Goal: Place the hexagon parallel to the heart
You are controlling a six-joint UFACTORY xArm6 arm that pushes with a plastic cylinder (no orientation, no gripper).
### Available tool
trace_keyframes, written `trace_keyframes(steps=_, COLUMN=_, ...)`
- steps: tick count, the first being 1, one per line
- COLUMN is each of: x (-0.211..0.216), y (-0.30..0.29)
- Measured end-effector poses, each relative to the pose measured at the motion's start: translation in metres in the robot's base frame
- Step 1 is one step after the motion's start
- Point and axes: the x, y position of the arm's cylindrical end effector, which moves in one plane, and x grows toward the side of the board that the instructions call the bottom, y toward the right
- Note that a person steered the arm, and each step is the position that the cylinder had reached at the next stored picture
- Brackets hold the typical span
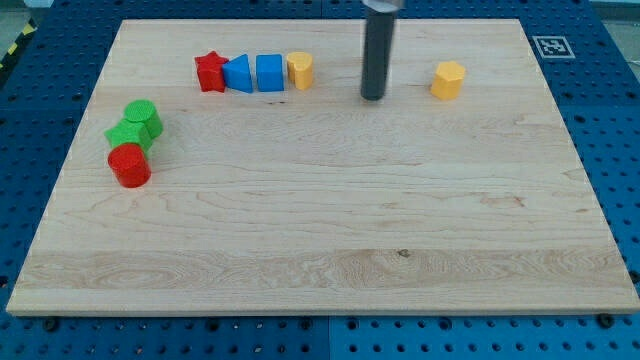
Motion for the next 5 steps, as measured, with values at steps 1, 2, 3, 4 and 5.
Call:
trace_keyframes(steps=1, x=0.023, y=0.059)
trace_keyframes(steps=2, x=0.013, y=0.106)
trace_keyframes(steps=3, x=-0.012, y=0.119)
trace_keyframes(steps=4, x=-0.029, y=0.1)
trace_keyframes(steps=5, x=-0.044, y=0.066)
